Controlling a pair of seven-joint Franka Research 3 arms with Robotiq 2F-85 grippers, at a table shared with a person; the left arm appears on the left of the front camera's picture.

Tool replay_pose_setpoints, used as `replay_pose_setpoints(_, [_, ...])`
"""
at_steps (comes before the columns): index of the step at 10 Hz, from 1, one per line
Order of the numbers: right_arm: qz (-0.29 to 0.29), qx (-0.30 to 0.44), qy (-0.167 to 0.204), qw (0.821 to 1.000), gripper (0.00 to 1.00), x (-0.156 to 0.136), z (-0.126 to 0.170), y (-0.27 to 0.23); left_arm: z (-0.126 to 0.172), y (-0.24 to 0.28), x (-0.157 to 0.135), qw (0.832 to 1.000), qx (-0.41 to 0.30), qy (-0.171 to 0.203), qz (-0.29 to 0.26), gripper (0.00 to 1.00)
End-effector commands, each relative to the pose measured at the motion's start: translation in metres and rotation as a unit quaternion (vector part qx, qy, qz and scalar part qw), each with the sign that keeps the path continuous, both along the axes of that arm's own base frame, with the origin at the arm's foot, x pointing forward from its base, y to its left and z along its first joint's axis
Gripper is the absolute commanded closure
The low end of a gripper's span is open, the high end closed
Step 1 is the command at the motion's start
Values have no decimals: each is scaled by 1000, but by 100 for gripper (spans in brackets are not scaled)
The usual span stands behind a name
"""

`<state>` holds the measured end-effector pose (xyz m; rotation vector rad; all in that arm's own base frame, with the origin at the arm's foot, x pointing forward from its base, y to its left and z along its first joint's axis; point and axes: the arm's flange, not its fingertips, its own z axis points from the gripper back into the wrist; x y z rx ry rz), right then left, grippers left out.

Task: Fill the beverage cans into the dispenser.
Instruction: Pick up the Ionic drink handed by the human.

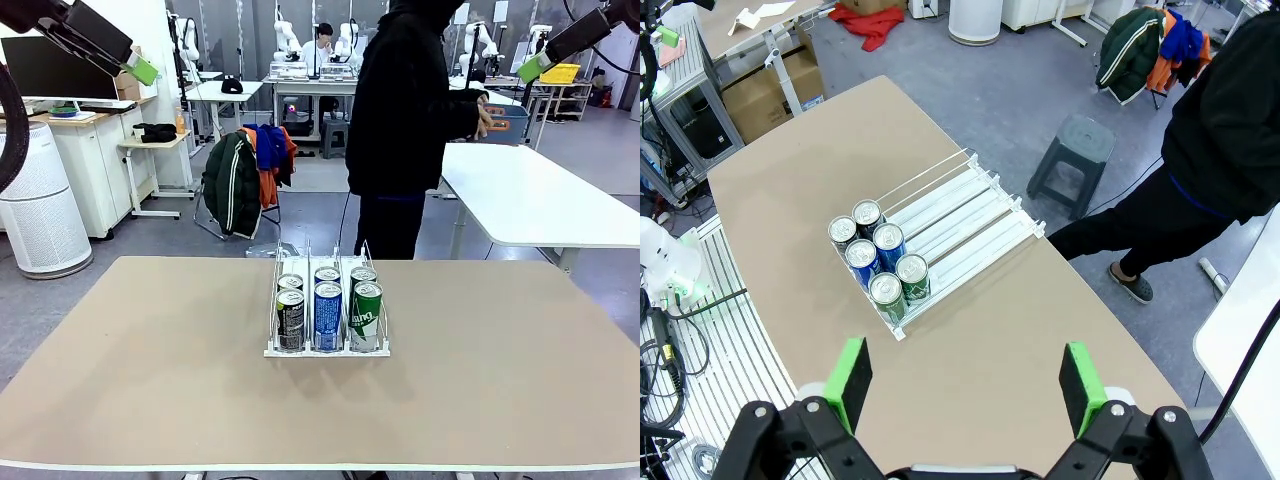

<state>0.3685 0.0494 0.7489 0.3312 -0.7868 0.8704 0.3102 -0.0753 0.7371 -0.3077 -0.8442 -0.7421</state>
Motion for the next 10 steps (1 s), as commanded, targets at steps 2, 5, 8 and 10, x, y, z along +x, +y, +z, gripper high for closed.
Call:
replay_pose_setpoints(2, [1, 5, 1, 1000, 0, 1, -1, -1, 0, 0, 1, 1000, 0, -1, -1, 0])
replay_pose_setpoints(5, [1, 5, 1, 1000, 0, 1, -1, -1, 0, 0, 1, 1000, 0, -1, -1, 0])
replay_pose_setpoints(8, [1, 5, 1, 1000, 0, 1, -1, -1, 0, 0, 1, 1000, 0, -1, -1, 0])
replay_pose_setpoints(10, [1, 5, 1, 1000, 0, 1, -1, -1, 0, 0, 1, 1000, 0, -1, -1, 0])
